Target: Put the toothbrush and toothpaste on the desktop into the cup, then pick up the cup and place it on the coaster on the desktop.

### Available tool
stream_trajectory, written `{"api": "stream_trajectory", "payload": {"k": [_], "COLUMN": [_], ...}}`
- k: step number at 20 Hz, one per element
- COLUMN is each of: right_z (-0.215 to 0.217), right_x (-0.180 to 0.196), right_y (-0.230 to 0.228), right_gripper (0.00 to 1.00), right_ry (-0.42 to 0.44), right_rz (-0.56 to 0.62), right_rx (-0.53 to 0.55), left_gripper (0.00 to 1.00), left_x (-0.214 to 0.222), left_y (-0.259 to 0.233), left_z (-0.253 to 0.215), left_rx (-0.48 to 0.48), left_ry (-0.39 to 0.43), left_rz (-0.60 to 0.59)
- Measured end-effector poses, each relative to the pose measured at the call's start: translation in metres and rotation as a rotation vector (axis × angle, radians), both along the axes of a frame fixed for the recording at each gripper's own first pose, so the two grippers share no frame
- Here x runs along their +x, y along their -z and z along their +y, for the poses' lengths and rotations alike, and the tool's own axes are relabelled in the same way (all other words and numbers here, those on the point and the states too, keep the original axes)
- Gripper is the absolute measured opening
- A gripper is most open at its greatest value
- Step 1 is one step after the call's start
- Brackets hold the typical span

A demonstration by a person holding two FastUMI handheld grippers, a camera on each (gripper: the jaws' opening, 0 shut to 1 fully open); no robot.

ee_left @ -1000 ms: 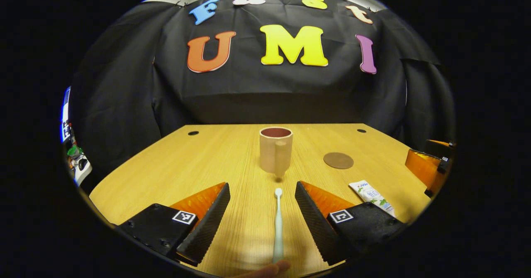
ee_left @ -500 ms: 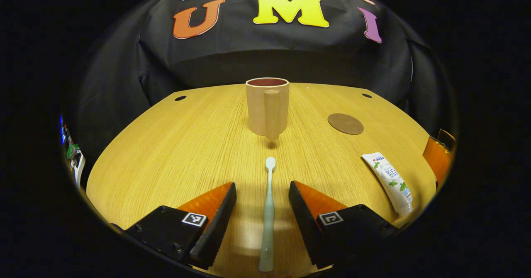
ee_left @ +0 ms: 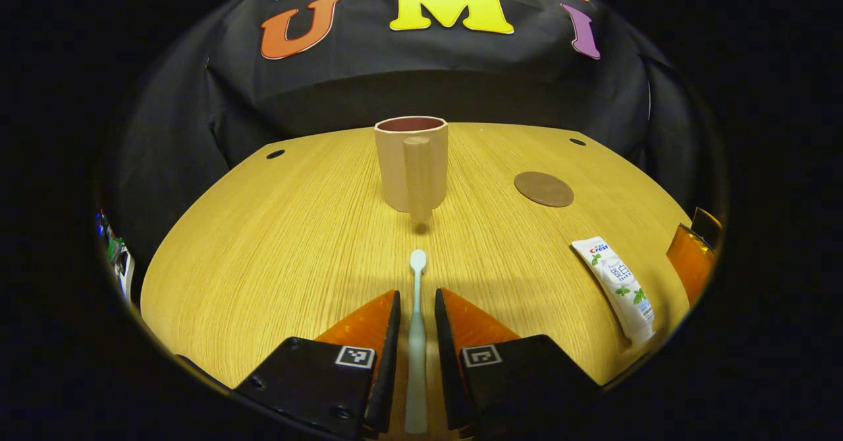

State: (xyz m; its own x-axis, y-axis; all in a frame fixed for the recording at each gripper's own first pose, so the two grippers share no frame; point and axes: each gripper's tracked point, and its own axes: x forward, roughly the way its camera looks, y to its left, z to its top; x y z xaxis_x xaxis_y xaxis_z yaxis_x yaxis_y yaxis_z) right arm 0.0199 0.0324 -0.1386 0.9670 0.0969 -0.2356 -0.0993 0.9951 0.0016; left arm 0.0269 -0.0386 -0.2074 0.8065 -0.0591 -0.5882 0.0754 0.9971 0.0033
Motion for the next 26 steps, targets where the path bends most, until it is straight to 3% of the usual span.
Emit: {"api": "stream_trajectory", "payload": {"k": [3,5,8,15,23,24,25,26], "right_z": [0.000,0.000,0.004,0.023,0.033,0.033,0.031,0.032], "right_x": [0.001,0.001,0.006,0.008,-0.002,0.001,0.002,0.001], "right_y": [0.002,0.006,0.017,0.053,0.078,0.079,0.079,0.078], "right_gripper": [0.96,0.95,0.95,0.96,0.68,0.56,0.55,0.42], "right_ry": [-0.002,-0.002,-0.005,-0.031,-0.045,-0.045,-0.048,-0.048], "right_rz": [0.012,0.025,0.070,0.216,0.335,0.341,0.355,0.358], "right_rx": [-0.009,-0.011,0.003,-0.030,-0.022,-0.010,-0.001,0.014], "left_gripper": [0.16,0.08,0.04,0.04,0.04,0.04,0.04,0.04], "left_x": [-0.002,-0.003,-0.002,-0.005,0.001,0.006,0.010,0.016], "left_y": [0.000,-0.001,-0.008,-0.075,-0.152,-0.158,-0.165,-0.172], "left_z": [0.002,0.003,0.007,0.014,0.022,0.025,0.026,0.026], "left_rx": [-0.013,-0.013,-0.027,-0.071,-0.089,-0.089,-0.090,-0.098], "left_ry": [0.003,0.017,0.013,-0.009,0.007,0.003,0.000,0.000], "left_rz": [0.011,0.006,-0.019,-0.220,-0.404,-0.411,-0.419,-0.429]}}
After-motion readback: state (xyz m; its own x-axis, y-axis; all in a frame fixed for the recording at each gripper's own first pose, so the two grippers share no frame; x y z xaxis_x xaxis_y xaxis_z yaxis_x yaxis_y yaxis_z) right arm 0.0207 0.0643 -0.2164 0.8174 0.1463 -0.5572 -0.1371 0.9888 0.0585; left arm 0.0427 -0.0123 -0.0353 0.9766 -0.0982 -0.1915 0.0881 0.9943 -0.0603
